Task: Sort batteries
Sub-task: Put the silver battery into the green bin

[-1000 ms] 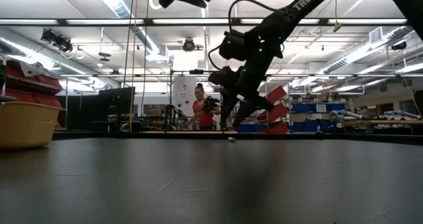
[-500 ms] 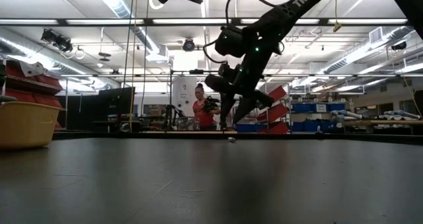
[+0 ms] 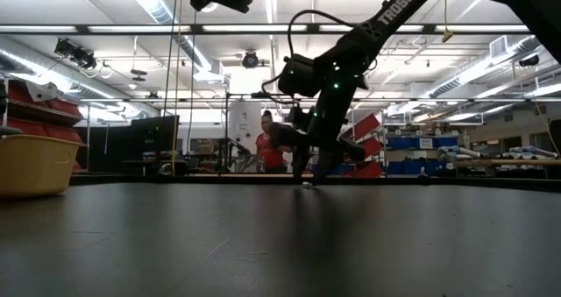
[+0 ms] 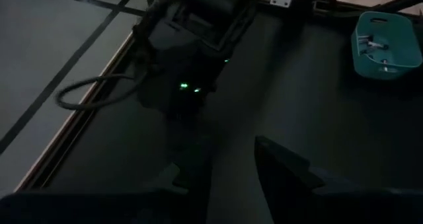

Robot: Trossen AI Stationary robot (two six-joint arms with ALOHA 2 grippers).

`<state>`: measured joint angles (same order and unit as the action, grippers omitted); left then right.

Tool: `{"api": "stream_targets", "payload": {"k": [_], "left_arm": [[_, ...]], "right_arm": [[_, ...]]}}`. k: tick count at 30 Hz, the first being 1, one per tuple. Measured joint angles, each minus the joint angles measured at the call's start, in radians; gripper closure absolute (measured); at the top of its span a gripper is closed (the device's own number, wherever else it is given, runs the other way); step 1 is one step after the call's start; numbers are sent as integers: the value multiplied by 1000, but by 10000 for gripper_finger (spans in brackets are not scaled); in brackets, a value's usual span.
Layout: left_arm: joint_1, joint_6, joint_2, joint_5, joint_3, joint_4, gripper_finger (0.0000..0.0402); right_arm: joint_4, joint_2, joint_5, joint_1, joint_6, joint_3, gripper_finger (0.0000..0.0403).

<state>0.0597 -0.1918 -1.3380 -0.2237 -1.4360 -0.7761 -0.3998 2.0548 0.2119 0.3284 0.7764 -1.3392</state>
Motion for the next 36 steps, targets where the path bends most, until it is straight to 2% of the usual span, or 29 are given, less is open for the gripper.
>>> {"api": "stream_targets", "payload": {"k": [4, 7, 10, 14, 15, 20, 25, 36], "left_arm": [[0, -21, 56, -15, 39, 9, 273], [0, -23, 93, -44, 60, 37, 273], [6, -21, 113, -58, 68, 27, 273], [6, -19, 132, -75, 67, 29, 273], [6, -19, 137, -77, 67, 19, 273], [6, -19, 139, -93, 68, 19, 273], [6, -23, 139, -96, 68, 21, 273], [6, -34, 139, -102, 68, 23, 273]], "right_arm": [[-17, 12, 3, -14, -2, -2, 229], [-40, 12, 6, -28, -22, -3, 252], [-73, 11, 5, -36, -43, -3, 298], [-101, 11, -16, -34, -69, -2, 381], [-105, 10, -36, -31, -78, -3, 389], [-135, 9, -134, -23, -88, -2, 400], [-136, -8, -184, 0, -104, 0, 403], [-197, -98, -165, -2, -196, 6, 402]]}}
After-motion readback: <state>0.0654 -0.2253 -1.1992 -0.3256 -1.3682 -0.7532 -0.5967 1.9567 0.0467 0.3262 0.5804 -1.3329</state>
